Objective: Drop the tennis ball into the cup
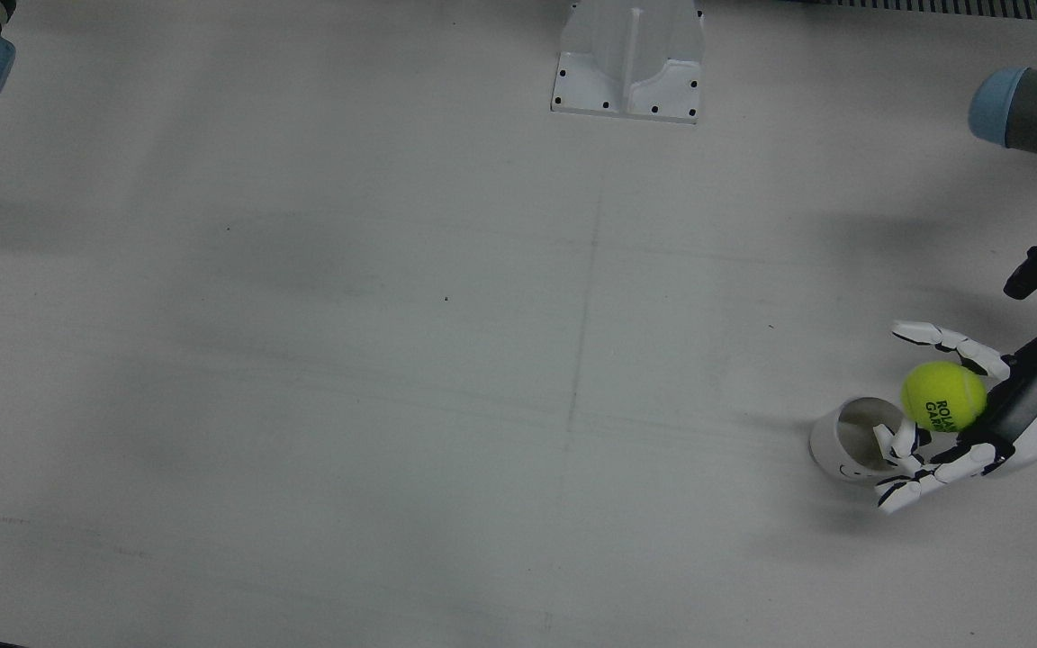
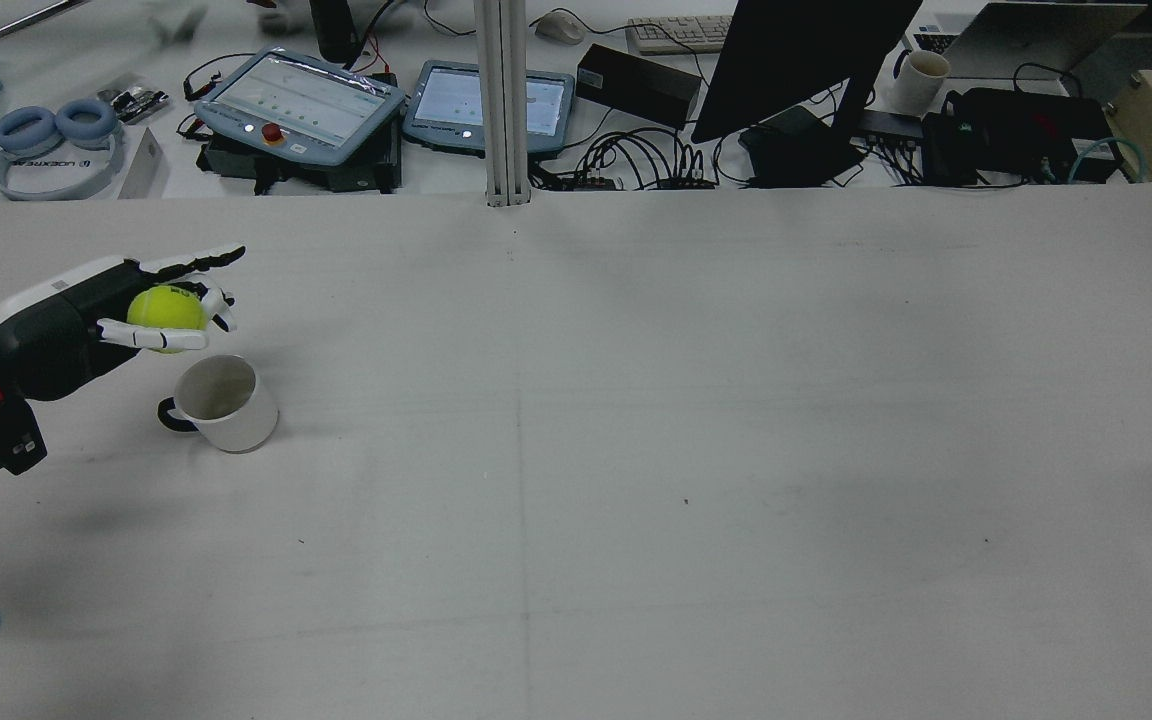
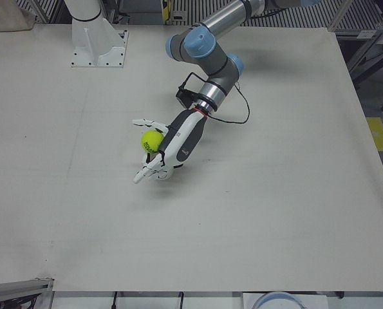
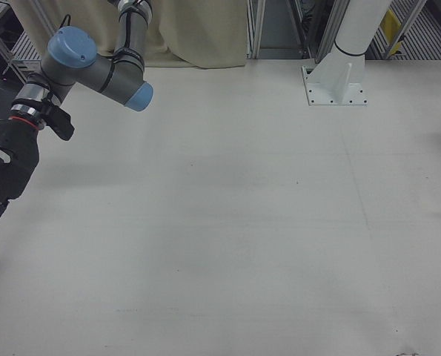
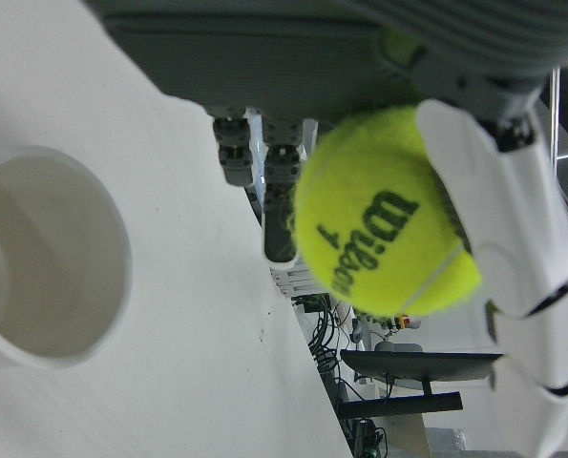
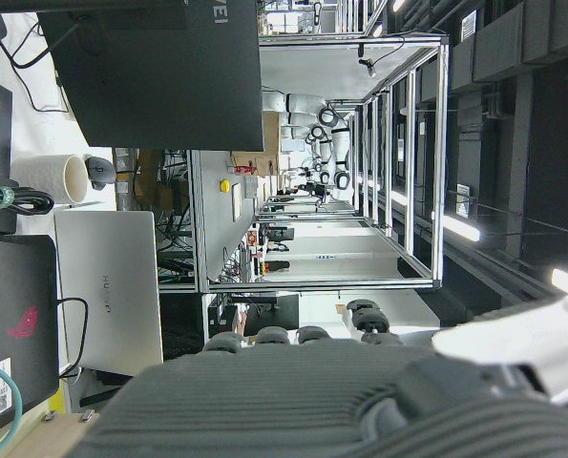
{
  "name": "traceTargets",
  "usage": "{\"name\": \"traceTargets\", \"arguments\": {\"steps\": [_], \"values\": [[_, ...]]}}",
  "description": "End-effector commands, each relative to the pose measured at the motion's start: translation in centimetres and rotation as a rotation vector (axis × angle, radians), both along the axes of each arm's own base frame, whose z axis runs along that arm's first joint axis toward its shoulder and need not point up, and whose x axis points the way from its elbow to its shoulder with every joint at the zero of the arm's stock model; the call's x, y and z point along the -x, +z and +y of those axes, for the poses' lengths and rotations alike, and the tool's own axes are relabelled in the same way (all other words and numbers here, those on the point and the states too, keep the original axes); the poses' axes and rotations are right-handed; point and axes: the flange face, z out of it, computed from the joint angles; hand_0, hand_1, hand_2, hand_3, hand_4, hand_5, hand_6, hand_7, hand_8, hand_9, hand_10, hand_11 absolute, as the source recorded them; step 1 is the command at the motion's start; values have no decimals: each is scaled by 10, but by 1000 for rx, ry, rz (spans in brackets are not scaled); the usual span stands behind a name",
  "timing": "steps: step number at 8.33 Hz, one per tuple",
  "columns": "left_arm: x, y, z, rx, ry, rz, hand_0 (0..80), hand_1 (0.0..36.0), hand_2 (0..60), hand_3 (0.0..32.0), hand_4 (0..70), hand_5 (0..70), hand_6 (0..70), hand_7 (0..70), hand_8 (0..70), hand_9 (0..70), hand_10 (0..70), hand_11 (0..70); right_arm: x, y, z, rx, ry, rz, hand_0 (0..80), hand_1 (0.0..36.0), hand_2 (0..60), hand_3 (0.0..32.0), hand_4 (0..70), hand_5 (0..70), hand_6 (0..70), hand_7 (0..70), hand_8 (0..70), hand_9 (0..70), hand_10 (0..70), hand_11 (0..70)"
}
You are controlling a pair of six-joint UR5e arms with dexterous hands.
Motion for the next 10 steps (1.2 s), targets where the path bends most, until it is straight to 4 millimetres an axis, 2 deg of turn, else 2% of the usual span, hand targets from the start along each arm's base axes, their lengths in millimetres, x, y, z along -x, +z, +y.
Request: {"name": "traceTargets", "arguments": {"steps": [1, 2, 3, 4, 5, 6, 7, 8, 9, 10], "values": [[-3, -5, 0, -3, 5, 12, 457, 171, 176, 0, 111, 0, 0, 166, 0, 19, 0, 0, 0, 0, 0, 0, 0, 0, 0, 0, 0, 0, 0, 0, 0, 0, 0, 0, 0, 0], [-2, -5, -1, -3, 3, 12, 464, 181, 190, 0, 77, 16, 49, 132, 7, 12, 0, 0, 0, 0, 0, 0, 0, 0, 0, 0, 0, 0, 0, 0, 0, 0, 0, 0, 0, 0], [-3, -6, 0, -3, 5, 15, 464, 182, 187, 0, 72, 14, 46, 131, 7, 12, 0, 0, 0, 0, 0, 0, 0, 0, 0, 0, 0, 0, 0, 0, 0, 0, 0, 0, 0, 0], [2, -19, 0, -18, 5, 33, 466, 196, 206, 0, 66, 2, 2, 145, 0, 15, 0, 0, 0, -1, 0, -1, 0, 0, 0, 0, 0, 0, 0, 0, 0, 0, 0, 0, 0, 0], [34, -49, 6, -11, -34, 39, 465, 202, 215, 0, 42, 0, 0, 140, 0, 14, 0, 0, 0, -1, 0, -1, 0, 1, 0, 0, 0, 0, 0, 0, 0, 0, 0, 0, 0, 0], [83, -82, -14, -41, -126, 54, 461, 197, 240, 0, 39, 7, 8, 146, 0, 15, 0, 0, 0, -1, 0, -3, 0, 1, 0, 0, 0, 0, 0, 0, 0, 0, 0, 0, 0, 0], [125, -128, -48, -79, -212, 62, 433, 179, 248, 0, 24, 3, 5, 156, 0, 17, 0, 0, 0, -1, 0, -3, -2, 1, 0, 0, 0, 0, 0, 0, 0, 0, 0, 0, 0, 0], [148, -117, -66, -60, -258, 34, 427, 176, 234, 0, 0, 5, 6, 118, 0, 9, 0, 0, 0, -1, 0, -3, -2, 1, 0, 0, 0, 0, 0, 0, 0, 0, 0, 0, 0, 0], [178, -102, -79, -36, -316, 18, 445, 190, 224, 0, 0, 4, 0, 68, 0, 0, 0, 0, 0, -2, 0, -4, -2, 1, 0, 0, 0, 0, 0, 0, 0, 0, 0, 0, 0, 0], [199, -86, -86, -12, -355, 3, 451, 193, 202, 0, 0, 0, 0, 70, 0, 0, 0, 0, 0, -2, 0, -4, 0, 1, 0, 0, 0, 0, 0, 0, 0, 0, 0, 0, 0, 0]]}}
